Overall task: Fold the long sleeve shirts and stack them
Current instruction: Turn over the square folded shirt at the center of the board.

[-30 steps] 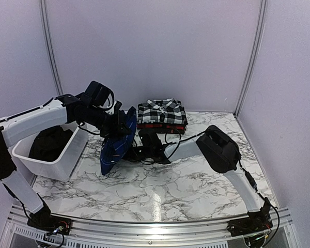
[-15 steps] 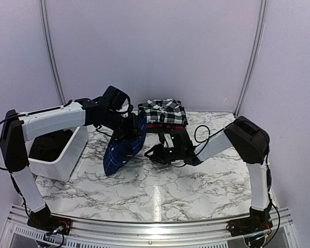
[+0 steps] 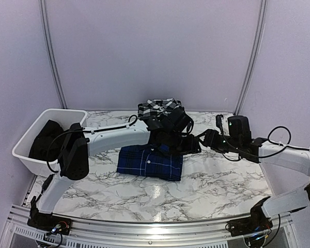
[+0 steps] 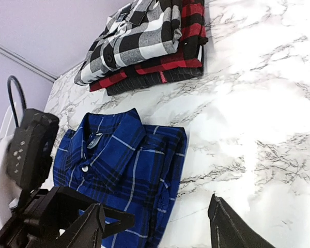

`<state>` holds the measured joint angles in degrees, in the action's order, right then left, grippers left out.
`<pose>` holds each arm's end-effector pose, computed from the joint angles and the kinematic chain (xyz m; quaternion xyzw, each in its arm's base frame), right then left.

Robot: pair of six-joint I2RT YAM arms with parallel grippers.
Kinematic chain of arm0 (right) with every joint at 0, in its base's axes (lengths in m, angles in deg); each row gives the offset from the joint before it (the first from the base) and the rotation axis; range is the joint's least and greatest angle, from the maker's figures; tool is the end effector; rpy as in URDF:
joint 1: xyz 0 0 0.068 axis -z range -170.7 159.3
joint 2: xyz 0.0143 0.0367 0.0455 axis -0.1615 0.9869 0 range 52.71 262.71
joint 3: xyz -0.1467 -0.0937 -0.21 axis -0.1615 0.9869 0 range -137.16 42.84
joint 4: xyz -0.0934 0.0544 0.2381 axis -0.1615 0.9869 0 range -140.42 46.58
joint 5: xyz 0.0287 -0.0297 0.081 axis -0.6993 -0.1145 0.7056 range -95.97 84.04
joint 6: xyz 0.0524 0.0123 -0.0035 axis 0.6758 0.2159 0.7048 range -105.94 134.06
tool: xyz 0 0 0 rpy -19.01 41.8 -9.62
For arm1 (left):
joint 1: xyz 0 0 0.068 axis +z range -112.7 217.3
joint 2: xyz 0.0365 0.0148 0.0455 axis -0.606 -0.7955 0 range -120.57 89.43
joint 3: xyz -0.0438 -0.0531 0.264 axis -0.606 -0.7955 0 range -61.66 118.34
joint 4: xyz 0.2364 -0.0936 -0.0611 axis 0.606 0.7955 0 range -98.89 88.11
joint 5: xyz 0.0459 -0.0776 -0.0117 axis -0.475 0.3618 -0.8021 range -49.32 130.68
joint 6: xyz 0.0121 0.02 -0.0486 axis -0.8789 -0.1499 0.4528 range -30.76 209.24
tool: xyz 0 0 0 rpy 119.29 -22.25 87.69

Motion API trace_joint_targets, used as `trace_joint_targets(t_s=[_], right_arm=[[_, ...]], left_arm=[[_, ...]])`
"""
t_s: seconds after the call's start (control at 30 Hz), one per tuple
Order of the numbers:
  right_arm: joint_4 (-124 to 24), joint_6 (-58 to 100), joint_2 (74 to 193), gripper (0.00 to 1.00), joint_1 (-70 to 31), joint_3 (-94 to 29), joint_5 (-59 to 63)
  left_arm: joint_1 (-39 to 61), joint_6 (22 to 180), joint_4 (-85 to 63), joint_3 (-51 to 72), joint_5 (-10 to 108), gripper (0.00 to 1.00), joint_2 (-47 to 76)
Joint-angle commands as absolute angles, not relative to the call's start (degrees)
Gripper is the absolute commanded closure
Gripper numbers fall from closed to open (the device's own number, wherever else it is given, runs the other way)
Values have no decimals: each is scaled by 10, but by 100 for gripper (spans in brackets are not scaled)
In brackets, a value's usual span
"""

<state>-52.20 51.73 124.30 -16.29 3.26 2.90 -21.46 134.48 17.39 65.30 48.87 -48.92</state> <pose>0.2417 0.1217 0.2299 0.0527 0.8637 0.3175 0.3878 0.2840 -0.4779 0.2326 0.1367 0.8853 -0.3860 0.2203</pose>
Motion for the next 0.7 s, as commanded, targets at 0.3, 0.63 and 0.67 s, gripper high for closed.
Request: trace_joint_targets(t_s=[0.3, 0.63, 0.67], right_arm=[[-439, 459, 1349, 35, -283, -44, 1], [-454, 478, 1430, 45, -339, -47, 9], [-455, 480, 1431, 46, -339, -41, 10]], left_arm=[[-109, 1279, 156, 290, 374, 27, -169], [7, 1193, 82, 46, 499, 29, -62], [10, 1186, 81, 41, 508, 29, -68]])
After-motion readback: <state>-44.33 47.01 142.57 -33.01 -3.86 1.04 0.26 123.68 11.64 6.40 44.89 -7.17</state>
